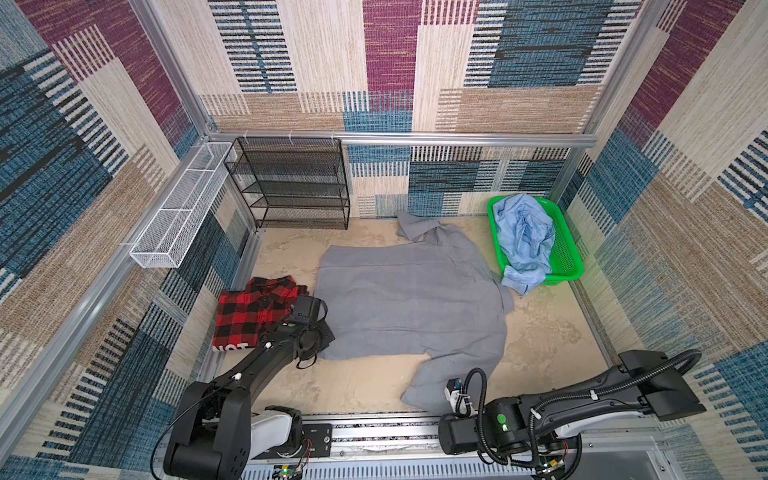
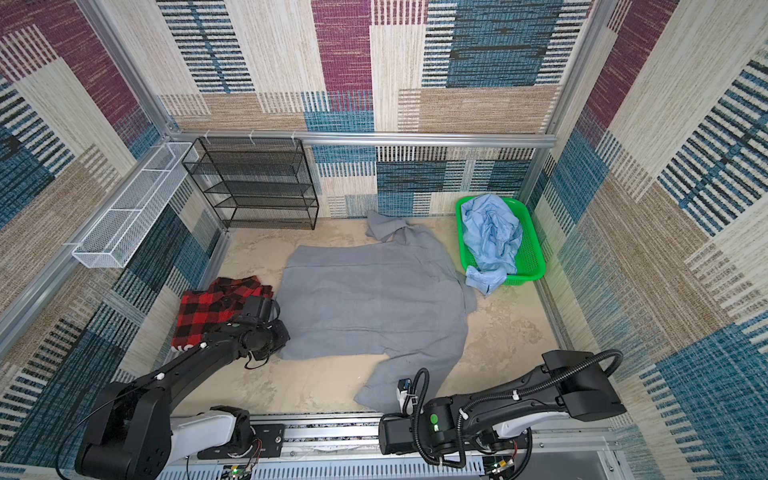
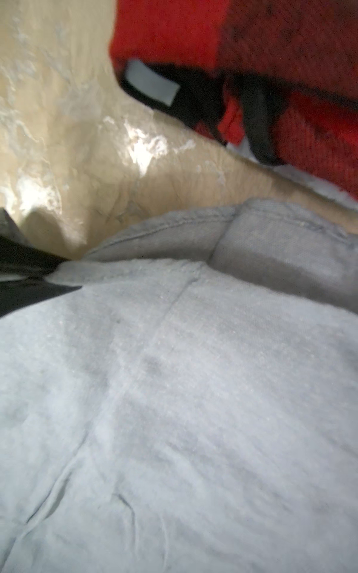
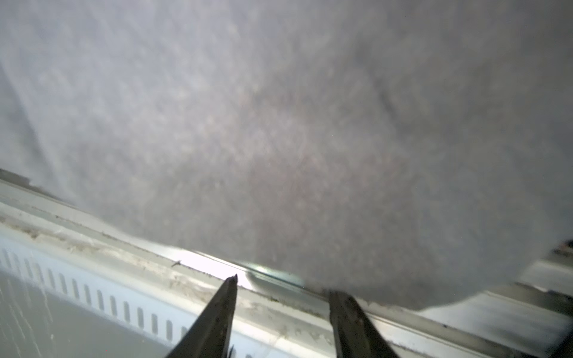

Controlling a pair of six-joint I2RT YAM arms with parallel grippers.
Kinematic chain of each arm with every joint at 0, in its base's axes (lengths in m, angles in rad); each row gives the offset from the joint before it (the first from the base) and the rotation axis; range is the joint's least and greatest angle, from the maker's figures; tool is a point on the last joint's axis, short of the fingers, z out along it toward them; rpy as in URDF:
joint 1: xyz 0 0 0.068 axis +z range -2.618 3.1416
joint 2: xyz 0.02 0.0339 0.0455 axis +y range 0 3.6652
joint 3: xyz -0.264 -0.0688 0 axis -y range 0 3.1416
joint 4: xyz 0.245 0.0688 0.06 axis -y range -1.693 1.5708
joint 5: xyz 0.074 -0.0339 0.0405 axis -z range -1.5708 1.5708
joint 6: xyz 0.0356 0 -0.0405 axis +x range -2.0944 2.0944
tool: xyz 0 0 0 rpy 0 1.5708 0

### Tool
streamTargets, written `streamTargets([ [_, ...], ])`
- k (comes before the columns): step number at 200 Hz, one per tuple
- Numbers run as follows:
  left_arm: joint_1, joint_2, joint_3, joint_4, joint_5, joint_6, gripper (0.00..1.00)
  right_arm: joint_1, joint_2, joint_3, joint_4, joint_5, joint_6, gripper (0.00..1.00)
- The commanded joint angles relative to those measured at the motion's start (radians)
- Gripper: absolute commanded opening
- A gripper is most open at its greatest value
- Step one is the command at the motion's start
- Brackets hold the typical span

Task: Fold and stack the long sleeve shirts
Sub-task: 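Grasp the grey shirt's near corners with both grippers and tug them outward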

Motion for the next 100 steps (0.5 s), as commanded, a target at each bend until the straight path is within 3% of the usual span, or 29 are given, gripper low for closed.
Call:
streamTargets([
  [1,0.001,-0.014,0.008,-0.029,0.003,0.002,0.00,-0.014,0.014,-0.008,-0.083,0.195,0.054,0.51],
  [47,0.001,-0.024,0.006,-0.038,0.012,0.000,0.00,-0.088,-0.026,-0.007,-0.144,0.275,0.054,0.58],
  [100,0.001,-0.039,0.002,-0.040,0.028,-0.003,0.00,-0.156,-0.086,-0.048,-0.046,0.303,0.003,0.47],
])
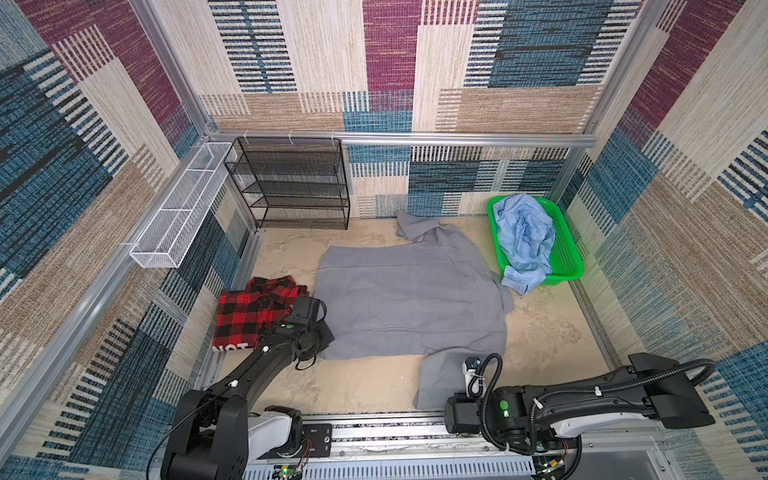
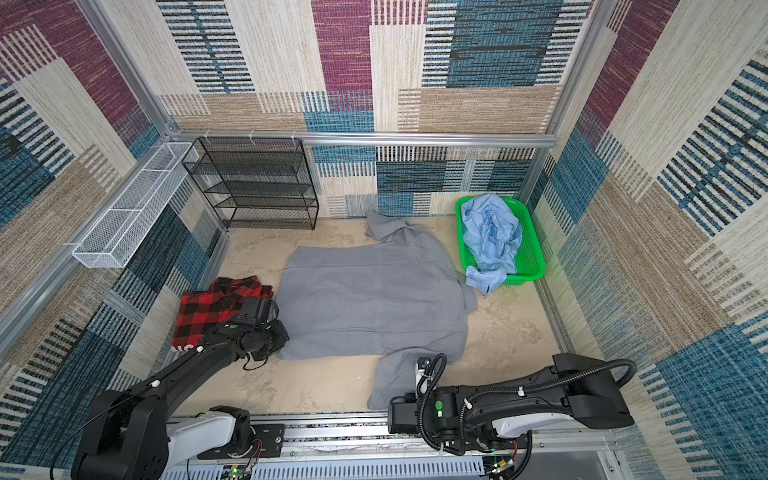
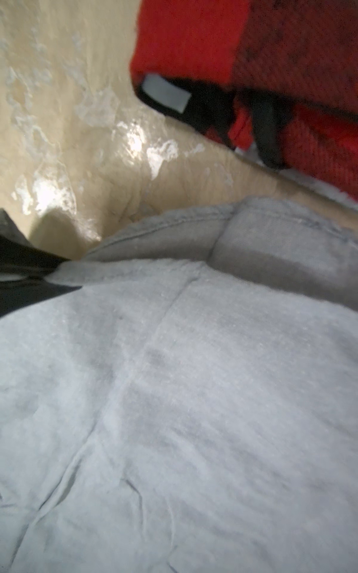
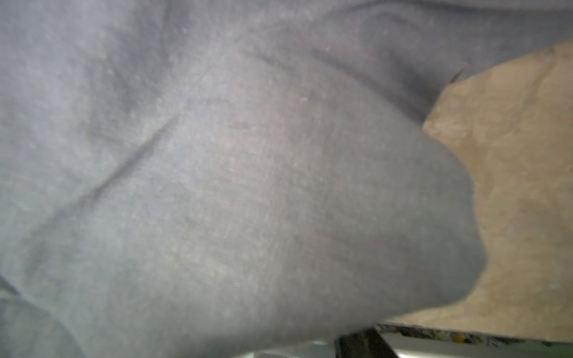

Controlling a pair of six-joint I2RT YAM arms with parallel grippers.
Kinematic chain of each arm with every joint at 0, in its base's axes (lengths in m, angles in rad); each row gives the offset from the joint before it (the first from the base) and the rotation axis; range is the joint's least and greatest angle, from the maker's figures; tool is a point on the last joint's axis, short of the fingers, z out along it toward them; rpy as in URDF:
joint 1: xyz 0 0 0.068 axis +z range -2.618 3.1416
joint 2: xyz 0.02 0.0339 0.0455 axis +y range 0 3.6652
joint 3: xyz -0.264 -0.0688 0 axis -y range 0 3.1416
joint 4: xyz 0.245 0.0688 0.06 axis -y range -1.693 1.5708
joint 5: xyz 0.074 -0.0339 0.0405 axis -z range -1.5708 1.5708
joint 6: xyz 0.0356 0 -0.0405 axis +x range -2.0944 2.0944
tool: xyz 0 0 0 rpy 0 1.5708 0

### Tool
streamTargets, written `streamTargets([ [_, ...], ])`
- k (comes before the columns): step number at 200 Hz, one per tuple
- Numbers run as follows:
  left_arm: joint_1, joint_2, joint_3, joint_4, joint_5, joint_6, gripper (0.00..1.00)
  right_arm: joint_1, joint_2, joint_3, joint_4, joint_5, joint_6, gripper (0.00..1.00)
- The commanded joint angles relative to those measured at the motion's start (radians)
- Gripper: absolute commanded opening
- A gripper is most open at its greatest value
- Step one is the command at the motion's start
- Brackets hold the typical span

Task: Fold and stack the long sleeve shirts
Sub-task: 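Grasp the grey shirt's near corners with both grippers and tug them outward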

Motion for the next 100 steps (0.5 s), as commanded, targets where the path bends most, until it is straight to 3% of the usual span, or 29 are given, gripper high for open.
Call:
streamTargets([
  [1,0.001,-0.009,0.001,-0.014,0.016,0.001,0.00,-0.015,-0.003,0.007,0.034,0.067,-0.016,0.47],
  [73,0.001,-0.012,0.010,-0.020,0.016,0.002,0.00,-0.051,0.026,0.008,0.017,0.126,-0.036,0.27],
  [100,0.001,-0.021,0.020,-0.035,0.017,0.001,0.00,-0.055,-0.031,0.002,0.006,0.135,-0.051,0.06],
])
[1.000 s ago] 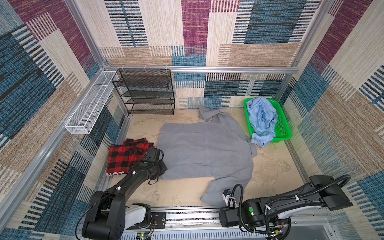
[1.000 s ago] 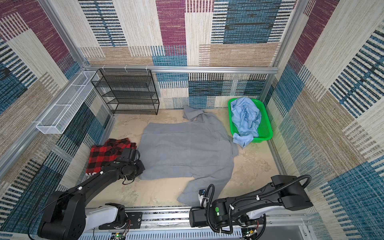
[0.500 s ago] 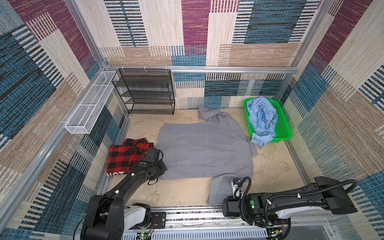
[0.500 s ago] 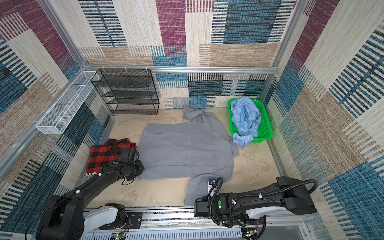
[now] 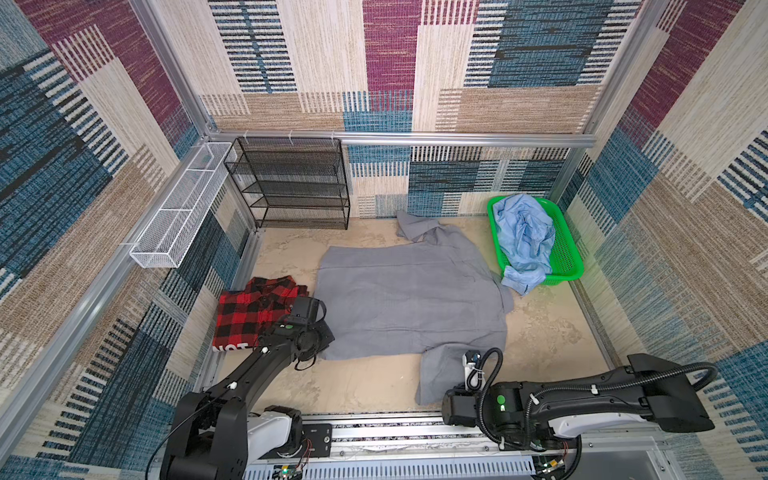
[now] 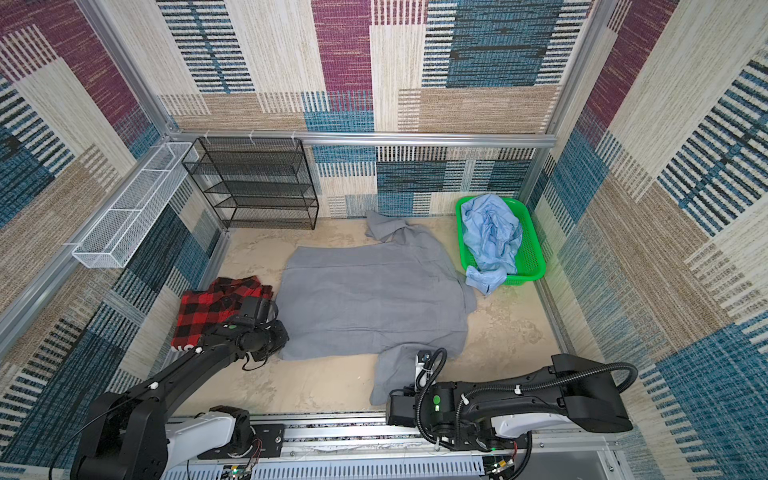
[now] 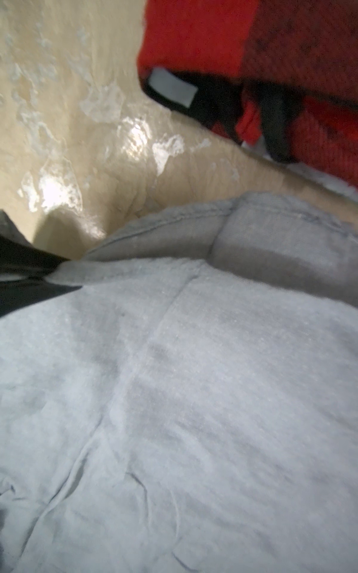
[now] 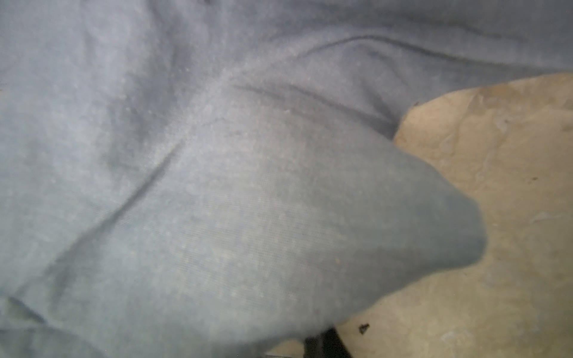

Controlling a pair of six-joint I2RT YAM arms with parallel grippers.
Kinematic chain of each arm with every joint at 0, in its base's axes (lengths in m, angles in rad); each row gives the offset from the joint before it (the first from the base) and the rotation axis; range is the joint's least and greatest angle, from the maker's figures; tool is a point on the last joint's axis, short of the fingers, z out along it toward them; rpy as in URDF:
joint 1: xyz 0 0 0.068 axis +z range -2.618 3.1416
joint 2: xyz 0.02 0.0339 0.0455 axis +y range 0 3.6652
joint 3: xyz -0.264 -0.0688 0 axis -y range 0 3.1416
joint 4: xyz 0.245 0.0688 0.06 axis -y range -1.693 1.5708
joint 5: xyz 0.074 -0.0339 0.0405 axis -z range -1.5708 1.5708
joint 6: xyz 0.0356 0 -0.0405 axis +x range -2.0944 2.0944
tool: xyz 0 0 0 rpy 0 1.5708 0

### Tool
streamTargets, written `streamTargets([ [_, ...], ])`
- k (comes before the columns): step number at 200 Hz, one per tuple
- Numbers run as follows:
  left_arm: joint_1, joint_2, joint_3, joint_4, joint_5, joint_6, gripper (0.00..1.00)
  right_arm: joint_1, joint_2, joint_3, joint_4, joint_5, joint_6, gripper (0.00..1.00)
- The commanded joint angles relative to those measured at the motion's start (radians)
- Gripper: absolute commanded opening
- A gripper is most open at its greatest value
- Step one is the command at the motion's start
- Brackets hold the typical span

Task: Fold and stack the long sleeve shirts
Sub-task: 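Grasp the grey shirt's near corners with both grippers and tug them outward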

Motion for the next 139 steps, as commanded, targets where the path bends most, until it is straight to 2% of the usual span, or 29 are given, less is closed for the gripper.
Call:
streamTargets([
  [1,0.001,-0.012,0.018,-0.027,0.003,0.001,0.00,-0.003,-0.040,0.002,-0.015,0.045,-0.011,0.05],
  [8,0.001,-0.018,0.023,-0.034,0.004,0.003,0.00,-0.003,-0.056,0.010,-0.033,0.048,-0.011,0.00],
  [54,0.001,-0.074,0.046,-0.102,0.005,0.001,0.00,-0.003,-0.218,0.081,-0.217,0.070,-0.018,0.00],
  [92,0.002,-0.122,0.054,-0.156,-0.005,-0.004,0.00,-0.003,-0.340,0.220,-0.411,0.112,-0.034,0.00],
  [139,0.005,-0.158,0.093,-0.251,0.007,-0.014,0.00,-0.003,-0.329,0.463,-0.592,0.221,-0.066,0.00],
])
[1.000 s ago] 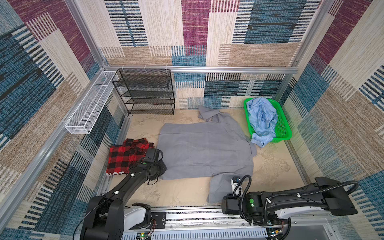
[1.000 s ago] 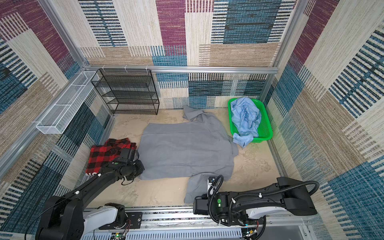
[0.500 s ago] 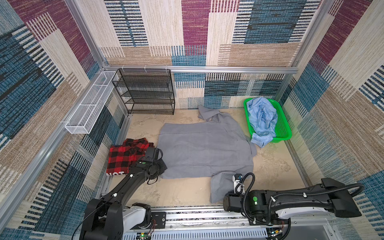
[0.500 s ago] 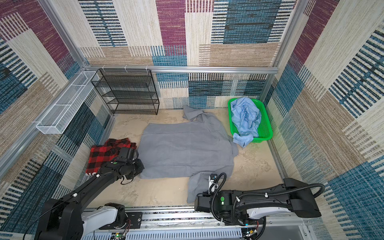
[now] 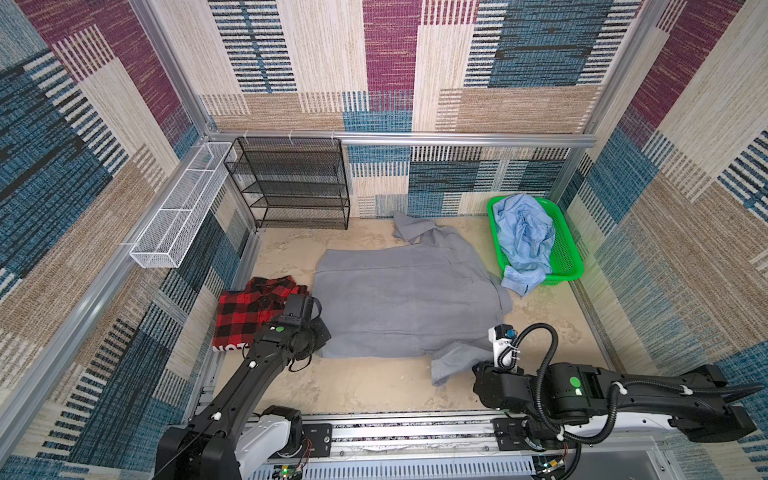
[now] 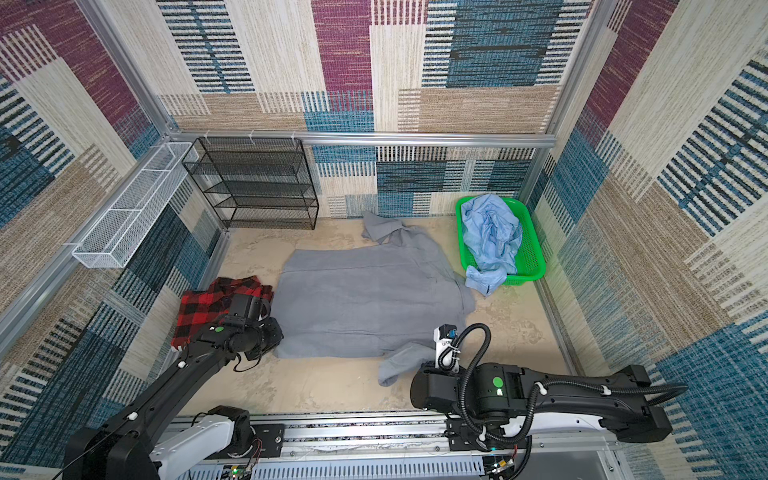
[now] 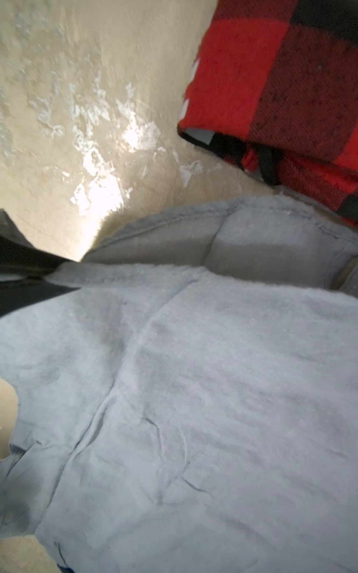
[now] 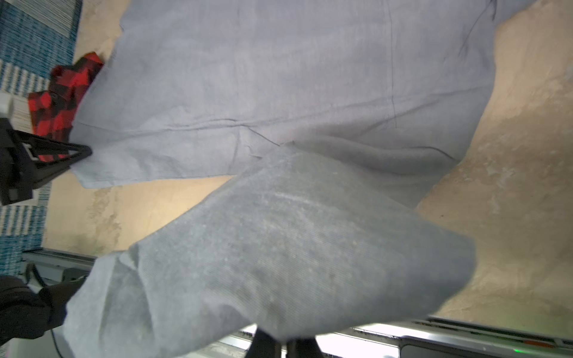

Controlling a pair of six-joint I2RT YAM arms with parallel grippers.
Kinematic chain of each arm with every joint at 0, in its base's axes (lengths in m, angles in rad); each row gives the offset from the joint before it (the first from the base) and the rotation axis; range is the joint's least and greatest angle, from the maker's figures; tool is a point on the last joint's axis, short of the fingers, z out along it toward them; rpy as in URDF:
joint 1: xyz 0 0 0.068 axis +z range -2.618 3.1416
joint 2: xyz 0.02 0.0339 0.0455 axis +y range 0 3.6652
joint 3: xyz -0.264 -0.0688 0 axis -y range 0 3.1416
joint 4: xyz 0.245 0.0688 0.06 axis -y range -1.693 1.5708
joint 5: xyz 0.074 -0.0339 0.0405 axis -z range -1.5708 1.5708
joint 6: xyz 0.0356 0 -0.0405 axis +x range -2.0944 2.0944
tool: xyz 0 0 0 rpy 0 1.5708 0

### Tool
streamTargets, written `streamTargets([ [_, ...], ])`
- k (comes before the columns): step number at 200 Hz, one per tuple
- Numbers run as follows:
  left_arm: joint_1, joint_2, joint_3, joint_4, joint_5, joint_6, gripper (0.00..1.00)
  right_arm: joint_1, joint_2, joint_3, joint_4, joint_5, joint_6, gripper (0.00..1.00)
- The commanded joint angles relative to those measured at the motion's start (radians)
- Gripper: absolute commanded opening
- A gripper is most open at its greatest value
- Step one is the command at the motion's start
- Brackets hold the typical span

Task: Fold and stack the long sleeve shirts

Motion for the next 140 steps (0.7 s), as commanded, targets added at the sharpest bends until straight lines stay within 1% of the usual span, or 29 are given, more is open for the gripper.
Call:
streamTargets([
  [1,0.003,-0.019,0.017,-0.077,0.005,-0.011,0.00,-0.001,0.016,0.093,-0.155,0.117,-0.007,0.00],
  [50,0.015,-0.046,0.057,-0.158,0.046,-0.032,0.00,-0.002,0.004,0.273,-0.162,0.267,-0.134,0.00],
  [77,0.020,-0.049,0.075,-0.184,0.055,-0.045,0.00,-0.004,0.034,0.320,-0.157,0.312,-0.192,0.00],
  [100,0.022,-0.038,0.087,-0.201,0.069,-0.048,0.00,-0.009,0.038,0.327,-0.080,0.305,-0.296,0.00],
  [118,0.023,-0.022,0.099,-0.206,0.103,-0.032,0.00,-0.026,0.051,0.324,-0.043,0.269,-0.350,0.00],
  [140,0.023,-0.001,0.117,-0.230,0.107,0.002,0.00,-0.064,0.074,0.301,-0.014,0.214,-0.410,0.00],
])
